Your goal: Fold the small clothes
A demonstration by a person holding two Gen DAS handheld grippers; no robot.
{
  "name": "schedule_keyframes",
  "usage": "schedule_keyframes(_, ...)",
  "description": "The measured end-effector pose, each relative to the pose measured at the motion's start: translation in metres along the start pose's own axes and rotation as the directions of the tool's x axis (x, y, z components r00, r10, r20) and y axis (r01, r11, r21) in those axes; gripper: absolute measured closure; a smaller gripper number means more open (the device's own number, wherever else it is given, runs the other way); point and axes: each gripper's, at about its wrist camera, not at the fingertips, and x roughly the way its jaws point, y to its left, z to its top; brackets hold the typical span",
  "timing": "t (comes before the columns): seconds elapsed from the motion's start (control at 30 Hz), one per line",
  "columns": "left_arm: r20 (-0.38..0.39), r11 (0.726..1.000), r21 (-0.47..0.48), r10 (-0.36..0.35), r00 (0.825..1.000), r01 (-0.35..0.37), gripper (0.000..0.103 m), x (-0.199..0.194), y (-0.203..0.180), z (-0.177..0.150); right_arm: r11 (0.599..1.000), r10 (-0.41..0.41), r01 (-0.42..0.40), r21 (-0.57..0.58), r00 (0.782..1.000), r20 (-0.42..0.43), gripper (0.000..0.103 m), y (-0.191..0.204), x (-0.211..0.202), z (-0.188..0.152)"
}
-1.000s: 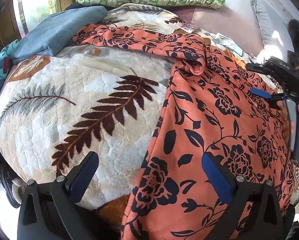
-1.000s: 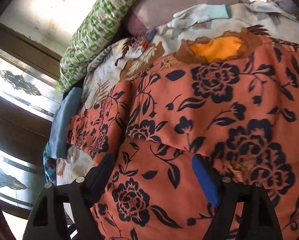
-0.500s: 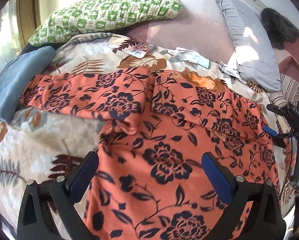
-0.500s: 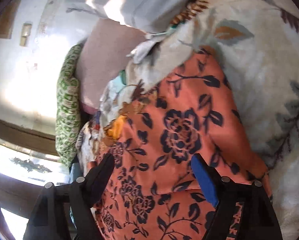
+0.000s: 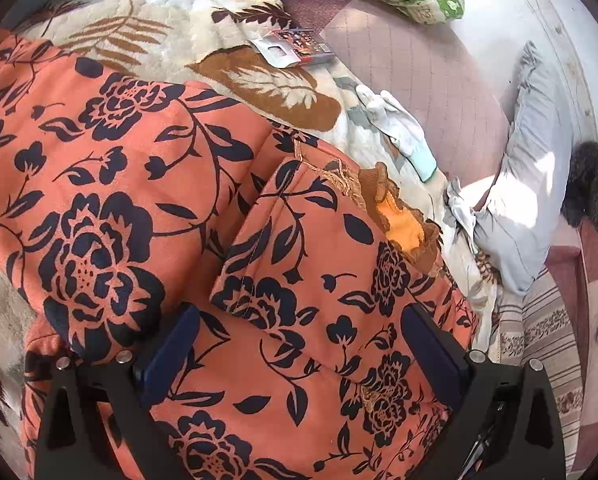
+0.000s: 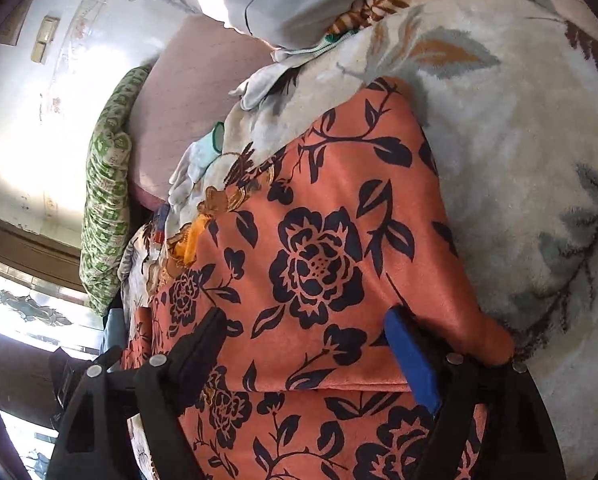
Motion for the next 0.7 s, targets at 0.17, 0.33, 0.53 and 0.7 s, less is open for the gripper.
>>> schedule_keyframes(0.17,-0.016,0.999,-0.041,0.002,1.0,-0.003,0.01,0.014,0.011,0.005,1.0,0.011,-0.011,-0.001,1.0,0.006,0.019,-0.001,-0.001,-0.001)
schedule_keyframes(0.33,-0.007,1.0,-0.007,0.003,1.0,-0.003,0.054,0.014,0.01,0.009,1.0,0.014,-0.014,-0.005,1.0,0.012,0.019,-0.001,-0.001,-0.002)
schedule_keyframes(0.53,-0.046,1.0,-0.021,-0.005,0.999,0.004,0.079,0.027,0.017,0.01,1.0,0.004,-0.004,-0.011,1.0,0.013,0.019,0.0,0.0,-0.003)
schedule_keyframes(0.7,0.008,0.991,0.081,0.11,0.994,-0.11,0.097,0.01,0.001,0.005,1.0,-0.004,0.004,-0.017,1.0,0.004,0.019,0.001,0.002,-0.002)
